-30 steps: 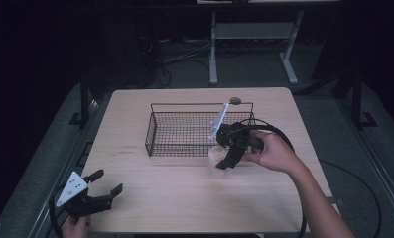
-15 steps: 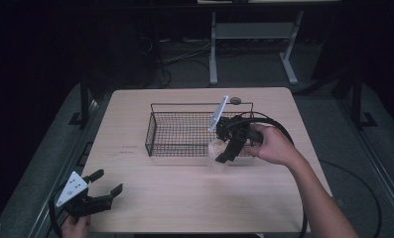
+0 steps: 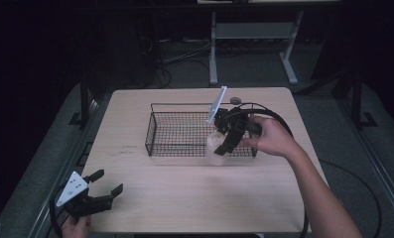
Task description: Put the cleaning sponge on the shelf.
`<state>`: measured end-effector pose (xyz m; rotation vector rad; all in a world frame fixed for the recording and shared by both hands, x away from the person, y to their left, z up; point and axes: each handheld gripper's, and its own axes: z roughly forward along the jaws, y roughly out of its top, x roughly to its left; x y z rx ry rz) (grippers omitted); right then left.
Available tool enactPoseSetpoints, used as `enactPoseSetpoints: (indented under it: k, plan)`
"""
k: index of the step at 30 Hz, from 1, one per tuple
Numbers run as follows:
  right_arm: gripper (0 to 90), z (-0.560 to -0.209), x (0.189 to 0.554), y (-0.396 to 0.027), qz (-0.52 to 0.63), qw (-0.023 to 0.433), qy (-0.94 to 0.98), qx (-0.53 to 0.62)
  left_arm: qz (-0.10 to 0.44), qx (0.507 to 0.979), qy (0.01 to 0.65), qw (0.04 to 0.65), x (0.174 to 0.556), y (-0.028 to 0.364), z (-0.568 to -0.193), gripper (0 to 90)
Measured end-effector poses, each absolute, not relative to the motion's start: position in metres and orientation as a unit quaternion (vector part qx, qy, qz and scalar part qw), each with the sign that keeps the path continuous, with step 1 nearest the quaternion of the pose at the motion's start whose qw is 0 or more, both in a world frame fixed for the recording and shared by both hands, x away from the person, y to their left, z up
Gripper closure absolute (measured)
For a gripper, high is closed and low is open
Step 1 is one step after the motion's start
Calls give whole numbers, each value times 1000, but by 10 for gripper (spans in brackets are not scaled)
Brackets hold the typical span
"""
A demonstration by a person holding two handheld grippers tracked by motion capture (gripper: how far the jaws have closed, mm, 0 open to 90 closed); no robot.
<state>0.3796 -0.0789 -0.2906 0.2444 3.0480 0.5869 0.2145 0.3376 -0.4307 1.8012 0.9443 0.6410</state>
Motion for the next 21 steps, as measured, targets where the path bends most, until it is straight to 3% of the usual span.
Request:
enactPoseSetpoints:
  k: [21]
  plan:
    - [278,-273,412,-67,183,16,979,89,263,738,388,486,214,338,-431,141]
